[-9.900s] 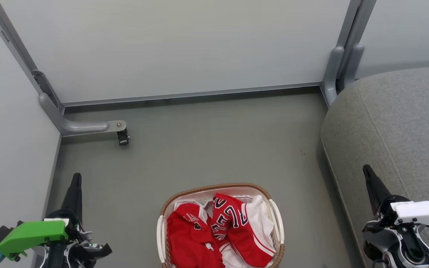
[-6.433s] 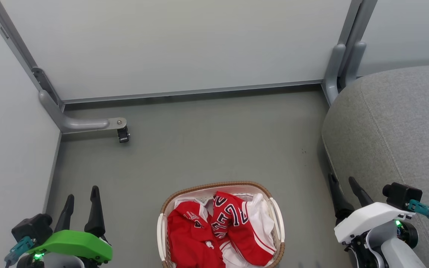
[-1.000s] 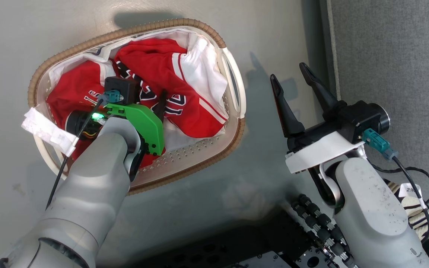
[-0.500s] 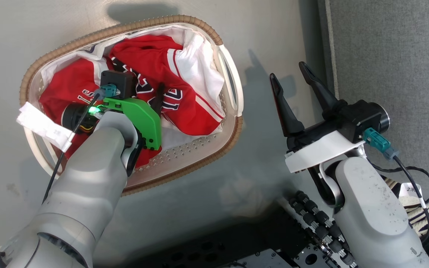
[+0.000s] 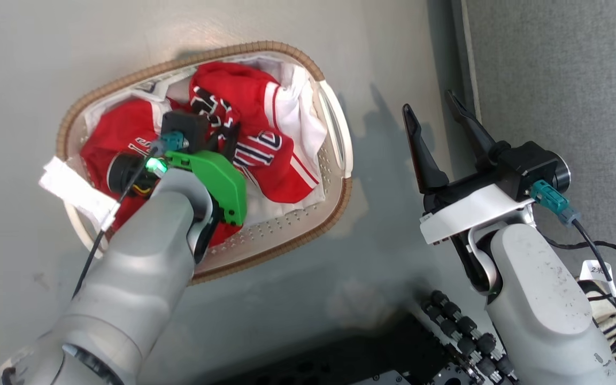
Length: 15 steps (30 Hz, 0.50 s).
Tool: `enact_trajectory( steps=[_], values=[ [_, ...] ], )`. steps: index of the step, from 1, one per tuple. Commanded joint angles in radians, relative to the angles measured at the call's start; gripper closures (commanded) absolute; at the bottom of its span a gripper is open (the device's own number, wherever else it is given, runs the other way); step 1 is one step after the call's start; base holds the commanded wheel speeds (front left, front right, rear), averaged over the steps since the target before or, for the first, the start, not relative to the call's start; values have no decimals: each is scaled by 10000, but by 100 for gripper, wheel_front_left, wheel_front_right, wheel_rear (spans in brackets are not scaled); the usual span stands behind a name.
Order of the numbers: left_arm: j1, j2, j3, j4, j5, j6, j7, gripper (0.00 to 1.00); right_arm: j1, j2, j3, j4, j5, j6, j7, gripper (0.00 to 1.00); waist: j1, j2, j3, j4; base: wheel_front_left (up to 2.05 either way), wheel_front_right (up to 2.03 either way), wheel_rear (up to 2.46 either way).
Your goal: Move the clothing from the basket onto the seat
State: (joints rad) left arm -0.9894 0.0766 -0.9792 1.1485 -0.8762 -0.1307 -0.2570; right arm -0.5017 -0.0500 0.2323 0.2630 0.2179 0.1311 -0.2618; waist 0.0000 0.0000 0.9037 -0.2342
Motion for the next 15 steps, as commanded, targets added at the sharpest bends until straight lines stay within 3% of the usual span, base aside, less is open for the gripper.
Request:
enact_trajectory(
  steps=[1,6,15],
  values=[
    [287,106,-37,-117,-160,0,-80,100,-69,-30,-20,83,-68,-8,-48,0,0,0,-617,201,0,0,0],
    [879,343,2,-693,-111,0,-81,100,26,-33,25,344,-182,-7,-48,0,0,0,-1592,417,0,0,0],
    [2491,486,980,-1850,113,0,-85,100,573,-38,-260,1010,-417,-8,-48,0,0,0,-3639,992,0,0,0]
  ],
)
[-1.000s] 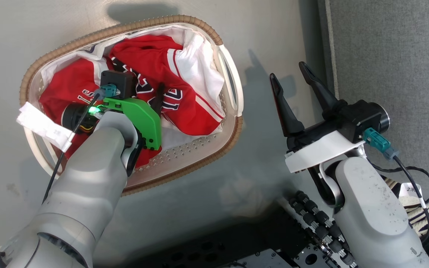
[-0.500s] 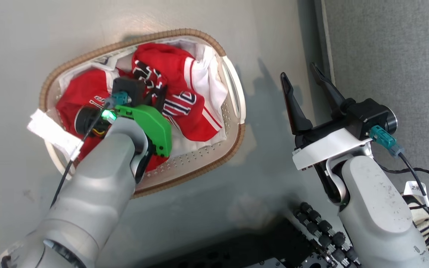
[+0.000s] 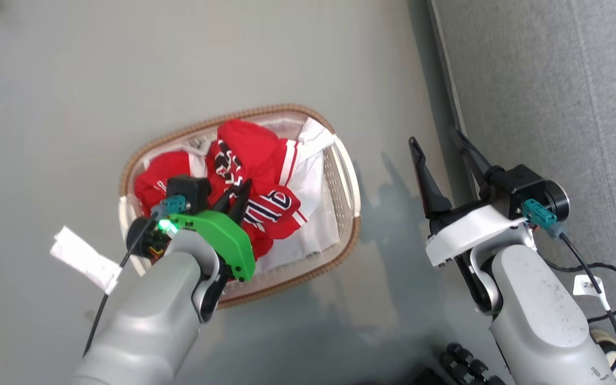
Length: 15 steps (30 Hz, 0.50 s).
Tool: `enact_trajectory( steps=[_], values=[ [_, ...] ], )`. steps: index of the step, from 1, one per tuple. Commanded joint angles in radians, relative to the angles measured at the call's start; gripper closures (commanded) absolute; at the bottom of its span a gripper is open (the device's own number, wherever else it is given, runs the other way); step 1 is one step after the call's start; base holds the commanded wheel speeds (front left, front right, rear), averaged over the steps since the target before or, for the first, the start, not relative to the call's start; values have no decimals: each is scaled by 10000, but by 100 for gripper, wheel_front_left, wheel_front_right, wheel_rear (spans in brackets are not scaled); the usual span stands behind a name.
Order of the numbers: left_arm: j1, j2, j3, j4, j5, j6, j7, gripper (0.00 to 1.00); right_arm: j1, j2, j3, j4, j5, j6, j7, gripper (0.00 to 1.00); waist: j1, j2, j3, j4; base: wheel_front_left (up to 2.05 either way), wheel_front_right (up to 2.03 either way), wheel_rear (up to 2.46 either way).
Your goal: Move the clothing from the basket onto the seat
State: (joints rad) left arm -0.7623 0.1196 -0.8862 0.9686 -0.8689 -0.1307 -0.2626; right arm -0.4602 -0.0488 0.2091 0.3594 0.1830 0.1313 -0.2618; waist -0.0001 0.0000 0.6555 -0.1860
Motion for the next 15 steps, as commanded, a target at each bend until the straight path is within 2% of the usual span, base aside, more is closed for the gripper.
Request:
enact_trajectory(
  steps=[1,15],
  values=[
    [342,72,157,-187,104,0,-30,100,226,-46,-51,78,-89,-8,-48,0,1,0,-1327,558,0,0,0],
    [2328,55,2002,-2642,1221,0,-22,100,1556,-49,-476,531,-156,-9,-48,0,1,0,-3811,1482,0,0,0]
  ],
)
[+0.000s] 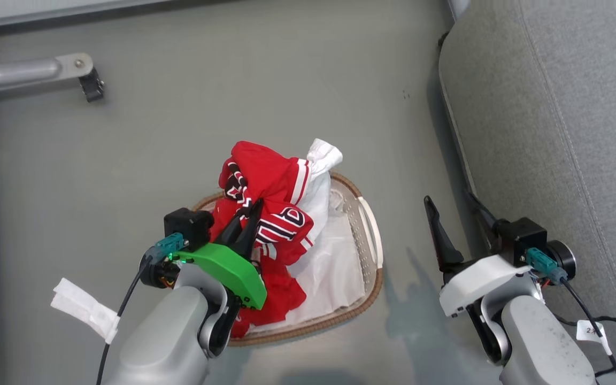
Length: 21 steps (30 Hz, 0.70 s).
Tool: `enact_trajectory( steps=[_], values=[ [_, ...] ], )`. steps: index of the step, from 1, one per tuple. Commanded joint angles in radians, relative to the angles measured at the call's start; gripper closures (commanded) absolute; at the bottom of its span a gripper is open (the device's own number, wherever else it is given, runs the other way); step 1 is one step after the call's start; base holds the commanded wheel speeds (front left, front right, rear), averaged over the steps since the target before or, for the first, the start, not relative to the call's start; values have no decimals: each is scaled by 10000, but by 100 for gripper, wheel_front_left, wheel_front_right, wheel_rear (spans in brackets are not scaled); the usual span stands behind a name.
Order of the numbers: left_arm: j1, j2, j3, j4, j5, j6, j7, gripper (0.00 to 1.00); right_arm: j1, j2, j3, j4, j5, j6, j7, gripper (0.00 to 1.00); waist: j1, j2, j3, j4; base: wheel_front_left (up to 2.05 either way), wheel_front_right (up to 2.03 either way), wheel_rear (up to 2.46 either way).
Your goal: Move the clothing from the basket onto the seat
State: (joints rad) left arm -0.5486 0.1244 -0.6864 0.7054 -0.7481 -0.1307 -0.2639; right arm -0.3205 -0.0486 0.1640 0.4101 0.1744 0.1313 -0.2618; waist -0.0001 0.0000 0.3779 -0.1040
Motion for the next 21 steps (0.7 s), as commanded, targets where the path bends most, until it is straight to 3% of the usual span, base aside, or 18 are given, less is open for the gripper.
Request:
enact_trajectory(
  steps=[1,9,21],
  values=[
    [383,-39,182,-188,95,0,-9,100,289,-53,-36,57,-64,-10,-48,0,1,0,-1257,722,0,0,0],
    [1278,-21,1119,-1382,895,0,-9,100,1072,-50,57,165,-20,-9,-48,0,1,0,-2502,987,0,0,0],
    [793,-38,2275,-3523,1621,0,-10,100,1613,-50,275,267,119,-9,-48,0,1,0,-2968,1090,0,0,0]
  ],
)
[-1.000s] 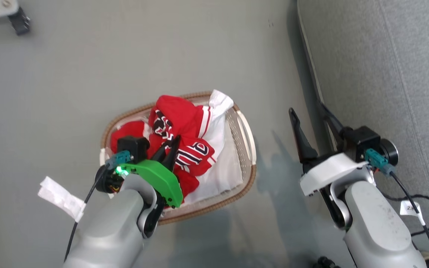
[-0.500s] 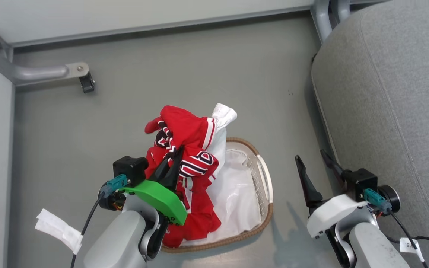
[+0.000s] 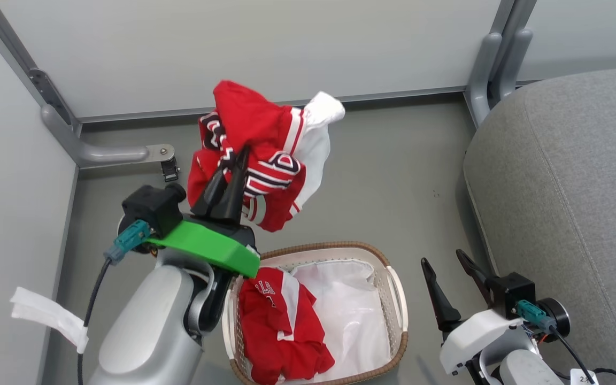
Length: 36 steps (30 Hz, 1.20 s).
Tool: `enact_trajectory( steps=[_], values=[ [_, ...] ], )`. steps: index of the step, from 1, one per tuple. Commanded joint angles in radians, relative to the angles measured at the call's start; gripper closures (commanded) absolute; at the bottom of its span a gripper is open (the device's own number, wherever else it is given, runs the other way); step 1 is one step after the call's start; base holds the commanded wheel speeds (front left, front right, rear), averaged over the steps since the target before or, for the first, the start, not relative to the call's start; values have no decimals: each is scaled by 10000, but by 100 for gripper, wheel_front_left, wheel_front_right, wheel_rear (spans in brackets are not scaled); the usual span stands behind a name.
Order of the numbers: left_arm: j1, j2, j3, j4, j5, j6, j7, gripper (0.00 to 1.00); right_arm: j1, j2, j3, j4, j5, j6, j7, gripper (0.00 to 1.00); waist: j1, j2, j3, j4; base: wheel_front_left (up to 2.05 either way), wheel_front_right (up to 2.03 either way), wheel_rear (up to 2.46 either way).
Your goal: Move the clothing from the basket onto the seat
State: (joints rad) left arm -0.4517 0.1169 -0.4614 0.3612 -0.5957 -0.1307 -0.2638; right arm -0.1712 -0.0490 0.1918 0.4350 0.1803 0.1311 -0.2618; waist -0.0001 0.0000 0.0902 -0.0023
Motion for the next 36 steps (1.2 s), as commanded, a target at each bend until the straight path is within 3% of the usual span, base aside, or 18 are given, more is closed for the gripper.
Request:
enact_trajectory(
  steps=[1,8,16,28,36],
  values=[
    [-284,34,83,-283,139,0,-12,100,154,-46,11,36,60,-7,-48,0,1,0,-109,71,0,0,0],
    [-858,31,194,-1145,227,0,-10,100,178,-46,119,98,126,-7,-48,0,1,0,-170,8,0,0,0],
    [-786,-46,150,-1168,185,0,-10,100,-65,-43,518,-64,112,-8,-48,0,1,0,-78,-46,0,0,0],
    [-404,-237,-181,-1005,170,0,-12,100,-2076,-49,3291,-961,689,-8,-46,0,1,0,185,250,0,0,0],
    [-394,-412,-633,-937,127,0,-12,100,-3437,-46,4205,-554,1098,-8,-48,0,1,0,247,693,0,0,0]
  ],
)
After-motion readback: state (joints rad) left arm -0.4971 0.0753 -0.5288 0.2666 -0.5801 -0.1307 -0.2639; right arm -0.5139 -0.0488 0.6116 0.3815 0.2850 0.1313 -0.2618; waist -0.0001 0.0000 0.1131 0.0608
